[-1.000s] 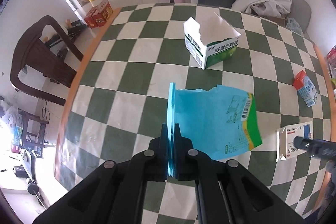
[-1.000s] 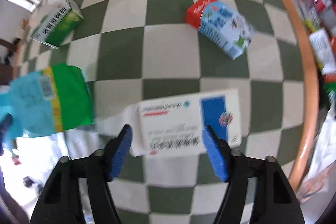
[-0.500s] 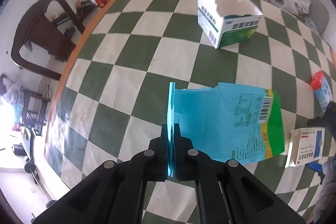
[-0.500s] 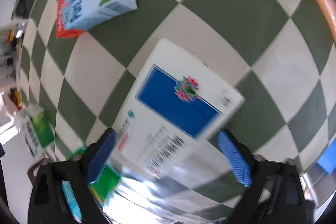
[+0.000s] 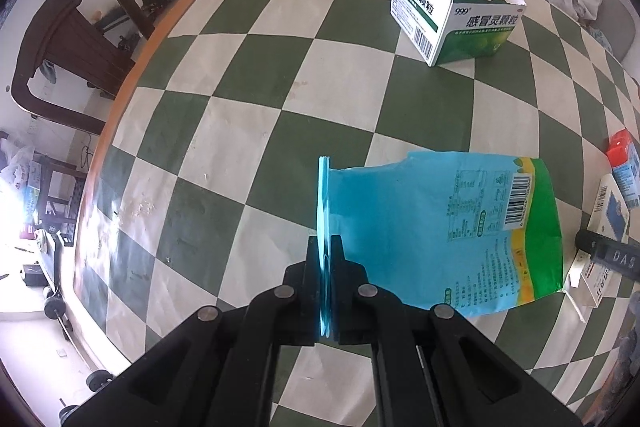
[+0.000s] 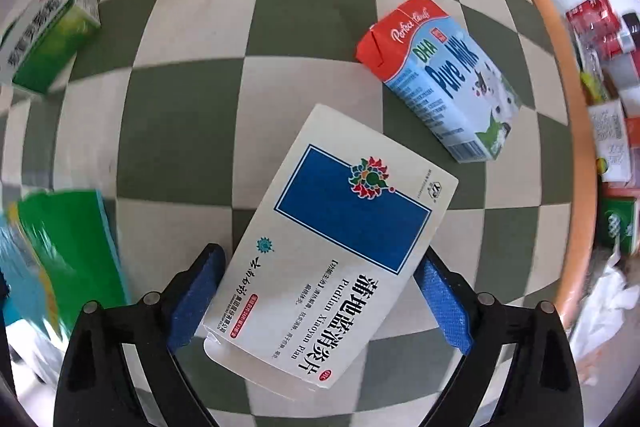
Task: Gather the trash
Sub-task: 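Grasp the white medicine box with the right tool while the left grasps the blue bag, then carry the white box and blue bag down over the trash bin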
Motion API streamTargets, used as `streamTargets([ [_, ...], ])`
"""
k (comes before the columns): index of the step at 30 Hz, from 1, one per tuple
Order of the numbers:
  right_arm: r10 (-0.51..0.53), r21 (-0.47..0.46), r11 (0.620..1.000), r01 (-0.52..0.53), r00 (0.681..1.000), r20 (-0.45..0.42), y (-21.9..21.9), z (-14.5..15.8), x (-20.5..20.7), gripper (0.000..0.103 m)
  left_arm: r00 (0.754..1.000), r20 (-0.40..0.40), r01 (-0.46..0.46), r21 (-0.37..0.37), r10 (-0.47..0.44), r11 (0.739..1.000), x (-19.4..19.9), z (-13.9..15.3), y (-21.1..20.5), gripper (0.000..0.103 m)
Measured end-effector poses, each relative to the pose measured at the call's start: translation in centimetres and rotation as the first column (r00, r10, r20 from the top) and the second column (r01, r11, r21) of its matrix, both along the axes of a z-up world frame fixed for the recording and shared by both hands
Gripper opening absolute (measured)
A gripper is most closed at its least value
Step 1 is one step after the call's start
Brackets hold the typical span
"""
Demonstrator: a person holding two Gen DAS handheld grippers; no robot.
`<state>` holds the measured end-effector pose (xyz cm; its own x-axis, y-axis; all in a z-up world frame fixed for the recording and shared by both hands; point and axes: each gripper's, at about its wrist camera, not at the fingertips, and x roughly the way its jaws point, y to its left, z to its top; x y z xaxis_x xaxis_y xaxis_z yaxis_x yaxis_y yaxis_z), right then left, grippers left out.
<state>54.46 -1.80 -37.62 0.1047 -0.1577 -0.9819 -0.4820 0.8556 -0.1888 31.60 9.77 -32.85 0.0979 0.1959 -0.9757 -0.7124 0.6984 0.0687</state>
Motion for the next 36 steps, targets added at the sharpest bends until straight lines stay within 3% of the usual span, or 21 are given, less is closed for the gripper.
streamTargets([
  [3, -0.123, 0.049, 0.991, 0.125, 0.991, -0.044, -1.5, 0.2, 0.2, 0.095, 1.0, 0.012, 0.013, 0.012, -0.013, 1.0, -0.1, 0.6, 0.0, 0.001],
  [5, -0.166, 0.095, 0.981, 0.171, 0.984, -0.059, -2.9, 0.8, 0.1, 0.088, 0.999, 0.025, 0.024, 0.031, -0.025, 0.999, -0.1, 1.4, 0.0, 0.001],
  [6, -0.165, 0.109, 0.979, 0.171, 0.985, -0.059, -3.7, 1.3, 0.1, 0.081, 0.999, 0.038, 0.028, 0.04, -0.029, 0.999, -0.2, 2.0, 0.1, 0.0],
  [11, -0.154, 0.121, 0.981, 0.153, 0.988, 0.003, -4.4, 3.6, -1.0, 0.081, 0.992, 0.111, 0.046, 0.079, -0.054, 0.996, -0.7, 5.4, 0.3, 0.0],
  [14, -0.157, 0.155, 0.976, 0.152, 0.987, 0.021, -6.8, 6.6, -0.8, 0.081, 0.986, 0.15, 0.061, 0.104, -0.076, 0.993, -1.3, 7.5, 0.2, 0.0],
  [21, -0.135, 0.245, 0.963, 0.115, 0.988, 0.068, -7.1, 11.3, -4.8, 0.081, 0.965, 0.23, 0.091, 0.158, -0.127, 0.983, -4.7, 11.4, 0.1, 0.0],
  [29, -0.175, 0.352, 0.929, 0.116, 0.975, 0.138, -9.8, 14.0, -14.1, 0.081, 0.925, 0.313, 0.151, 0.214, -0.214, 0.965, -13.2, 14.3, -1.3, 0.0],
  [36, -0.227, 0.401, 0.904, 0.148, 0.961, 0.159, -13.4, 15.7, -28.6, 0.081, 0.911, 0.308, 0.227, 0.181, -0.275, 0.957, -24.5, 13.6, -3.6, 0.0],
])
